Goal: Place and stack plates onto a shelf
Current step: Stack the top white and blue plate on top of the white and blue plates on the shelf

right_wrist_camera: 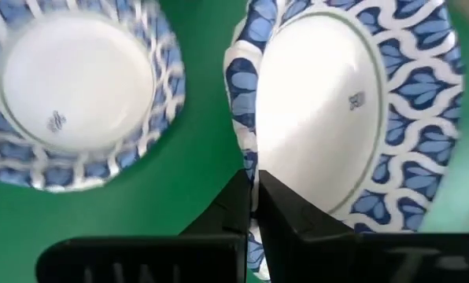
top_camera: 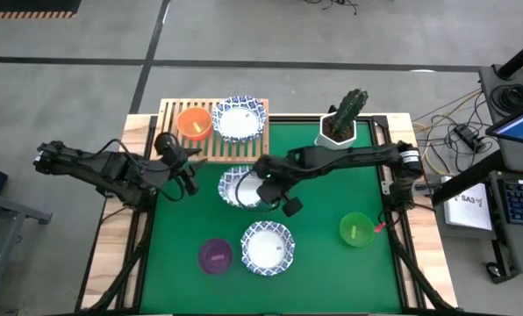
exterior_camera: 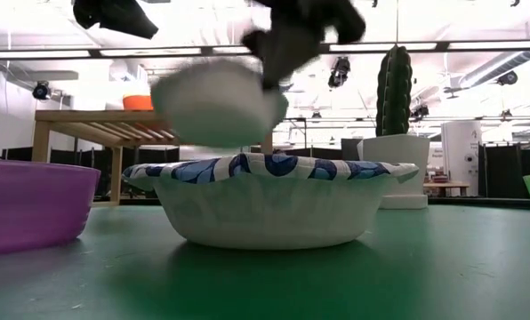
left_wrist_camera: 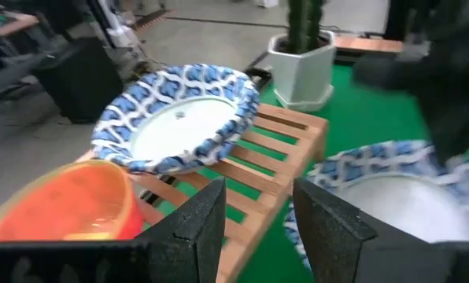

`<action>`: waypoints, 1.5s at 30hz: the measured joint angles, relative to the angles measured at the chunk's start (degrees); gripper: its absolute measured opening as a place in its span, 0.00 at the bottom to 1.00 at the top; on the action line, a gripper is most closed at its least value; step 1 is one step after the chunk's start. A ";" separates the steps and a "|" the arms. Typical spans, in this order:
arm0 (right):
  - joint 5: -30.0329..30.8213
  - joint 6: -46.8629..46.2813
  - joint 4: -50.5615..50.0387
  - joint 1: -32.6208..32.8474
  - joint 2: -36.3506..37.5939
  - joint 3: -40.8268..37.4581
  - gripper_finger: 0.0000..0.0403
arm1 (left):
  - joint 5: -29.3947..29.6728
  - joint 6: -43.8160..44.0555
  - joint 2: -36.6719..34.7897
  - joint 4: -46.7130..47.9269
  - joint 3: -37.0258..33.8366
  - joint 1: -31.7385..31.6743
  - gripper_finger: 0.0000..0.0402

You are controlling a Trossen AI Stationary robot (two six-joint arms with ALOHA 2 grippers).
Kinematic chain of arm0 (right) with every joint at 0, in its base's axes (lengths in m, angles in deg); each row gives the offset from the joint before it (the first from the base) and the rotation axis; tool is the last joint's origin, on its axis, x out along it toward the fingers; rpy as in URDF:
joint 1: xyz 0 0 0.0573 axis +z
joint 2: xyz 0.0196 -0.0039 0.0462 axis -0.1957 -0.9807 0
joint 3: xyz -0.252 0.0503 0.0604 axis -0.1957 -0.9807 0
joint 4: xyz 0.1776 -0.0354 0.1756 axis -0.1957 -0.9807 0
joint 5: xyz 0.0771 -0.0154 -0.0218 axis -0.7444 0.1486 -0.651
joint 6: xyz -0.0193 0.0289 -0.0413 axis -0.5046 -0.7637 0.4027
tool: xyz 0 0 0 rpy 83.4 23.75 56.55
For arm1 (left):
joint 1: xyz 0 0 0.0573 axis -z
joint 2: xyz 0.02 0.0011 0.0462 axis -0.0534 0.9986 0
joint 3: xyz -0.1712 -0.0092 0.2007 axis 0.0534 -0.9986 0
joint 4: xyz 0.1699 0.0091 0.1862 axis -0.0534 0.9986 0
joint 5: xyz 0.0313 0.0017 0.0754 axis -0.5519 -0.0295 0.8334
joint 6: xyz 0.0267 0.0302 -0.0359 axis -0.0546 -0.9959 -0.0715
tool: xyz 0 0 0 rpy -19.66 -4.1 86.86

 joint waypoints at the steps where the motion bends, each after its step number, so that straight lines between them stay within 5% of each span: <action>1: -0.05 0.00 -0.51 0.04 1.02 0.97 0.02 | 1.29 0.07 -0.20 0.02 0.00 0.00 0.33; 9: 0.46 2.87 -1.50 -0.01 7.82 7.04 0.02 | 8.31 -0.34 -4.61 0.24 0.00 0.00 0.33; 17: 18.10 8.07 -0.33 -3.53 6.53 15.37 0.02 | 6.77 0.00 -7.41 1.45 0.00 0.00 0.33; 29: 18.07 9.94 3.69 -17.01 -4.31 17.18 0.02 | 6.68 0.50 -5.40 1.48 0.00 0.00 0.33; 45: 17.48 11.62 3.78 -17.51 -5.94 17.16 0.08 | 6.74 0.69 -4.53 2.39 -0.07 -0.01 0.33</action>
